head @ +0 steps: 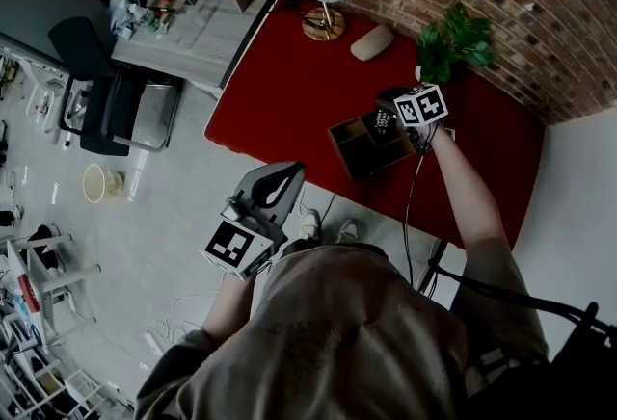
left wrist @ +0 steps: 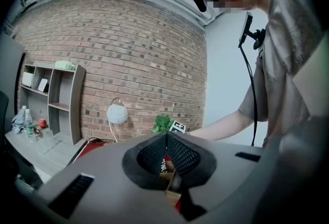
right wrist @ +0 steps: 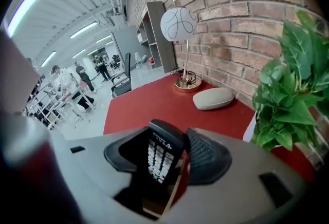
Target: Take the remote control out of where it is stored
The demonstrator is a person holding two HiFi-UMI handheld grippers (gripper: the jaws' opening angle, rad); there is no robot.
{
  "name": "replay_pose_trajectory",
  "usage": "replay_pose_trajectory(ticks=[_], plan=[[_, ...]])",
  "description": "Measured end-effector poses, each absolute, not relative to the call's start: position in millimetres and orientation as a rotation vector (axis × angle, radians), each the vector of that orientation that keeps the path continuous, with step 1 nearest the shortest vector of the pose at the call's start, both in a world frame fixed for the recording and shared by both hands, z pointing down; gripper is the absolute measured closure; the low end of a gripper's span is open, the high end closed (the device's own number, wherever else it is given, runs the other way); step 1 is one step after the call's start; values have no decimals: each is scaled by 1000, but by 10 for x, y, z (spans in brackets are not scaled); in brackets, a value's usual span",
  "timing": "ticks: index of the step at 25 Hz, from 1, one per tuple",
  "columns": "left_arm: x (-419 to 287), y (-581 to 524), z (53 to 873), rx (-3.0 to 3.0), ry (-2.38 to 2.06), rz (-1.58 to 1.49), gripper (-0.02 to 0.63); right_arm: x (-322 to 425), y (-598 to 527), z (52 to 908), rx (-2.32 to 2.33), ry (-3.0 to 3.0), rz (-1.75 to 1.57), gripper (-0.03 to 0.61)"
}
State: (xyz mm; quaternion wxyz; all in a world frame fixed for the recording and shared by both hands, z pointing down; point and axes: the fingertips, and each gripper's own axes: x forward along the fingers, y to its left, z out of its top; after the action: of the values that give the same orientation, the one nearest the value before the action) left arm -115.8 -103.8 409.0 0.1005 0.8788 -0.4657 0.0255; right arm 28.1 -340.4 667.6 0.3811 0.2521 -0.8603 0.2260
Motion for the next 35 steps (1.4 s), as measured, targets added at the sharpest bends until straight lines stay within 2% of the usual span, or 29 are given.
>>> replay_pose_trajectory(ticks=[20,35], plan=[[-1196,-881,4057,2632,-1370,71,603,351,-3221,6088,794,-2306,455,351],[-1361,-983,3981,2681,-1397,78,603,599,-2809,4766,982,-2560,309,353]])
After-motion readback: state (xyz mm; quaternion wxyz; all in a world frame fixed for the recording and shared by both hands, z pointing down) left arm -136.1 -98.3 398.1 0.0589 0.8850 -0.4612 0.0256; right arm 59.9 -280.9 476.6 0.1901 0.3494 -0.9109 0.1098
